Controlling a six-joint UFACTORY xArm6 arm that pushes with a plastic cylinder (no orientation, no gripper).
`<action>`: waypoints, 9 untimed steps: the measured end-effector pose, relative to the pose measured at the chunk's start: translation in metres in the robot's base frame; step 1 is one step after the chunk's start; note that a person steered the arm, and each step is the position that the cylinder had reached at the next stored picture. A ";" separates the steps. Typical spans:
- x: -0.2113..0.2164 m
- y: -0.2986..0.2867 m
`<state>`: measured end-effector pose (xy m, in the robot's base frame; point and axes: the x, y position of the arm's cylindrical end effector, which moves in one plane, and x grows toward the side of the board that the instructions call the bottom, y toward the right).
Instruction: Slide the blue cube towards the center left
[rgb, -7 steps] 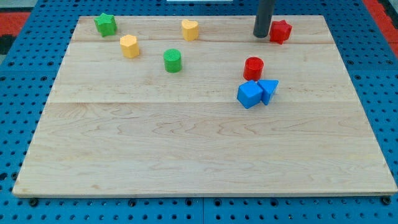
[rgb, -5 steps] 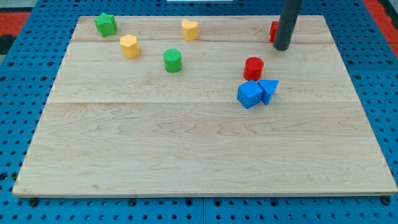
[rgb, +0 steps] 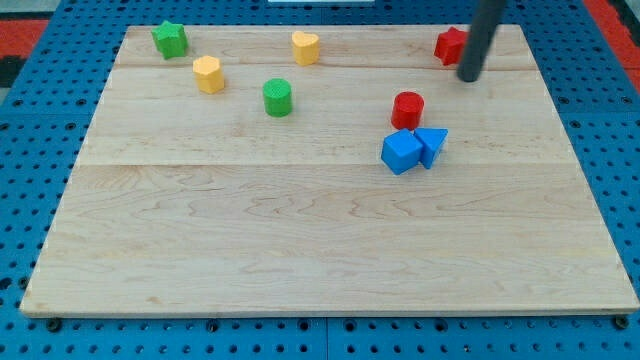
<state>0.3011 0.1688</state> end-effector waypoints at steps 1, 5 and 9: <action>0.000 0.000; -0.002 -0.113; 0.132 -0.073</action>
<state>0.4328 0.0957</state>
